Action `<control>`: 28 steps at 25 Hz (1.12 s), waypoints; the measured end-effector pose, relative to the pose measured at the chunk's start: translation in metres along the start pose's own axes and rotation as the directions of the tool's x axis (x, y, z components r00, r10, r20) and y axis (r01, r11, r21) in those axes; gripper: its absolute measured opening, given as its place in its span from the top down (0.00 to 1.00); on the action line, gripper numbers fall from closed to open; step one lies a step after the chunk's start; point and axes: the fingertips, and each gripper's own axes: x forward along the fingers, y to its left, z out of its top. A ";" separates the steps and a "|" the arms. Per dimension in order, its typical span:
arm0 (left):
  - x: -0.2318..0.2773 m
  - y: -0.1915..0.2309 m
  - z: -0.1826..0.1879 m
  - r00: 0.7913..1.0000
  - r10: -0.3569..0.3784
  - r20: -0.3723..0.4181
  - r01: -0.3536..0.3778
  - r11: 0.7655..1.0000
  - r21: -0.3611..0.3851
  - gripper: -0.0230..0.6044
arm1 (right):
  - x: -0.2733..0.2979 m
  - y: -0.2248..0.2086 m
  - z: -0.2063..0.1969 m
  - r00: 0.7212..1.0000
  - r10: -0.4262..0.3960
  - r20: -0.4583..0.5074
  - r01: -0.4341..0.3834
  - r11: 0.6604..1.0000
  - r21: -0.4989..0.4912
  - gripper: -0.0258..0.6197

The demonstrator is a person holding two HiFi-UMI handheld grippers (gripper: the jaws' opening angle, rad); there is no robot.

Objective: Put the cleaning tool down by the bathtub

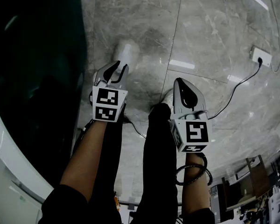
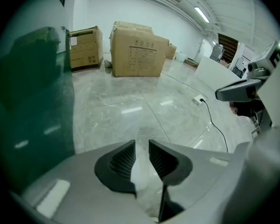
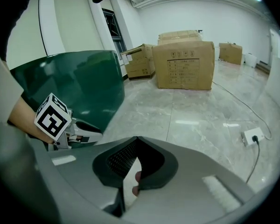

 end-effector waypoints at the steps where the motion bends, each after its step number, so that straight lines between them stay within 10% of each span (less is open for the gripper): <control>1: -0.005 0.000 0.005 1.000 0.001 0.005 -0.001 1.000 0.005 0.83 | -0.004 0.001 0.005 1.000 -0.001 0.004 0.001 1.000 -0.003 0.92; 28: -0.162 -0.019 0.133 0.983 0.016 0.184 -0.028 0.998 0.062 0.96 | -0.116 0.050 0.143 0.985 -0.034 0.169 0.036 0.999 -0.011 0.92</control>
